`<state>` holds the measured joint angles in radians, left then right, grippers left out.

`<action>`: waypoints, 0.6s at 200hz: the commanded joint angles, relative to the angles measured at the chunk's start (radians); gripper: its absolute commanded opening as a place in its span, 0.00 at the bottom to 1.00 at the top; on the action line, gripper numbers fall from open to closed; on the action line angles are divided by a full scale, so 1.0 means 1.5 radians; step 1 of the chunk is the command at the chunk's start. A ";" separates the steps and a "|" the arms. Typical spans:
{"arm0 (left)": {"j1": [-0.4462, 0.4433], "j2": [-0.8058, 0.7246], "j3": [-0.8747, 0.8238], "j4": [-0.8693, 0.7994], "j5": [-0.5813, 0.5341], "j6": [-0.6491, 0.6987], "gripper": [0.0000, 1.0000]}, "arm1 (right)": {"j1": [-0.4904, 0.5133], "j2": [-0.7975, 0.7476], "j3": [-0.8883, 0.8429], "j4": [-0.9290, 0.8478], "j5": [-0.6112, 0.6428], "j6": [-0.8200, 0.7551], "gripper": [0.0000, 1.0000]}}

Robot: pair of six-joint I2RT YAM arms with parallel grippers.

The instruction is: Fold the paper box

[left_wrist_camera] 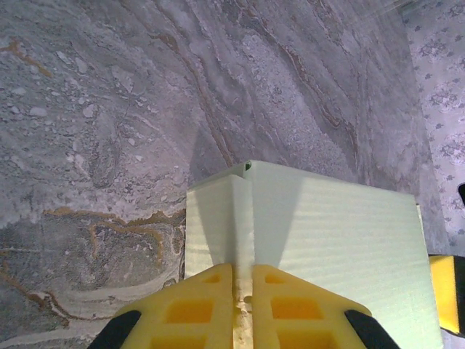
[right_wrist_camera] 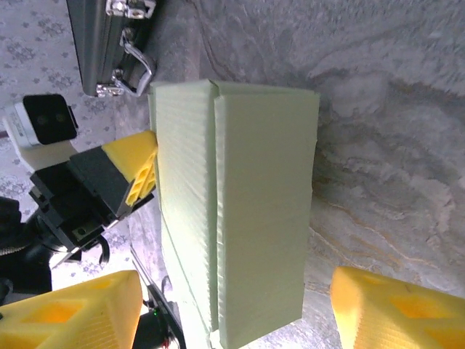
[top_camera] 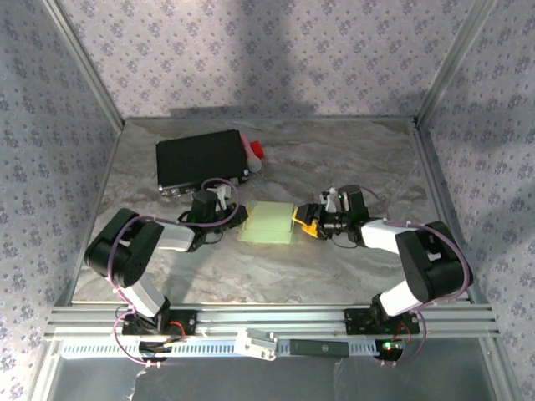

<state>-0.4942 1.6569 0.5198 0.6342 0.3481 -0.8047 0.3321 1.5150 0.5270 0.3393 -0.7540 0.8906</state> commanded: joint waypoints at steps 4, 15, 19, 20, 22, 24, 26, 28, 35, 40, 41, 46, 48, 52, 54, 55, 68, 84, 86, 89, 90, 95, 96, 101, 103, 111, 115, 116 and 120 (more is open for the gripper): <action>0.009 0.039 -0.046 -0.161 -0.019 0.017 0.10 | 0.019 0.056 0.006 0.025 -0.003 0.010 0.71; 0.012 0.039 -0.047 -0.161 -0.016 0.020 0.10 | 0.025 0.078 0.001 0.072 -0.008 0.033 0.71; 0.012 0.038 -0.047 -0.162 -0.015 0.021 0.10 | 0.028 0.083 0.000 0.086 -0.008 0.039 0.71; 0.012 0.038 -0.047 -0.163 -0.015 0.021 0.10 | 0.030 0.085 0.000 0.088 -0.007 0.040 0.71; 0.014 0.038 -0.047 -0.163 -0.014 0.021 0.10 | 0.031 0.087 0.002 0.094 -0.008 0.044 0.71; 0.014 0.038 -0.046 -0.164 -0.014 0.022 0.10 | 0.033 0.090 0.003 0.098 -0.008 0.046 0.71; 0.013 0.038 -0.046 -0.165 -0.013 0.022 0.10 | 0.035 0.091 0.003 0.102 -0.007 0.048 0.71; 0.013 0.038 -0.045 -0.165 -0.013 0.022 0.10 | 0.037 0.093 0.006 0.105 -0.008 0.050 0.71; 0.013 0.037 -0.045 -0.168 -0.014 0.024 0.10 | 0.044 0.099 0.011 0.114 -0.007 0.055 0.71; 0.014 0.036 -0.046 -0.168 -0.014 0.023 0.10 | 0.049 0.101 0.015 0.116 -0.004 0.057 0.71; 0.014 0.036 -0.046 -0.168 -0.014 0.023 0.10 | 0.050 0.101 0.016 0.116 -0.004 0.057 0.71; 0.013 0.035 -0.047 -0.168 -0.015 0.024 0.10 | 0.055 0.104 0.021 0.115 -0.002 0.059 0.71; 0.013 0.035 -0.047 -0.168 -0.015 0.024 0.10 | 0.056 0.105 0.024 0.115 0.000 0.060 0.71; 0.013 0.035 -0.046 -0.168 -0.014 0.024 0.10 | 0.059 0.107 0.028 0.117 0.000 0.062 0.71; 0.014 0.035 -0.047 -0.168 -0.014 0.024 0.10 | 0.060 0.108 0.029 0.118 0.001 0.063 0.71; 0.014 0.035 -0.047 -0.168 -0.014 0.025 0.10 | 0.060 0.108 0.030 0.118 0.001 0.063 0.71; 0.014 0.037 -0.047 -0.166 -0.013 0.024 0.10 | 0.069 0.119 0.040 0.135 0.002 0.076 0.71; 0.014 0.037 -0.049 -0.163 -0.013 0.022 0.10 | 0.077 0.137 0.049 0.159 0.001 0.093 0.69; 0.014 0.037 -0.049 -0.163 -0.013 0.022 0.10 | 0.077 0.138 0.050 0.160 0.001 0.094 0.68; 0.014 0.037 -0.049 -0.164 -0.014 0.022 0.10 | 0.078 0.140 0.051 0.162 0.002 0.096 0.67; 0.014 0.037 -0.049 -0.164 -0.014 0.022 0.10 | 0.078 0.141 0.052 0.163 0.002 0.097 0.67; 0.014 0.036 -0.049 -0.163 -0.012 0.023 0.10 | 0.077 0.142 0.053 0.169 0.005 0.101 0.65; 0.014 0.036 -0.049 -0.164 -0.012 0.023 0.10 | 0.078 0.144 0.053 0.170 0.005 0.101 0.65; 0.015 0.035 -0.048 -0.164 -0.011 0.023 0.10 | 0.078 0.144 0.052 0.176 0.006 0.106 0.64; 0.015 0.033 -0.048 -0.164 -0.011 0.023 0.10 | 0.078 0.144 0.051 0.178 0.006 0.108 0.64; 0.014 0.028 -0.048 -0.165 -0.009 0.023 0.11 | 0.079 0.143 0.050 0.182 0.010 0.113 0.63; 0.014 0.024 -0.049 -0.165 -0.009 0.022 0.11 | 0.078 0.143 0.050 0.181 0.012 0.115 0.61; 0.015 0.023 -0.049 -0.165 -0.008 0.023 0.12 | 0.078 0.143 0.051 0.181 0.012 0.116 0.61; 0.015 0.016 -0.049 -0.165 -0.007 0.022 0.13 | 0.078 0.143 0.051 0.179 0.013 0.118 0.59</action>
<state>-0.4778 1.6562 0.5137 0.6376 0.3679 -0.8017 0.4458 1.7218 0.5846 0.5648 -0.7540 1.0267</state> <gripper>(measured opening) 0.112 0.624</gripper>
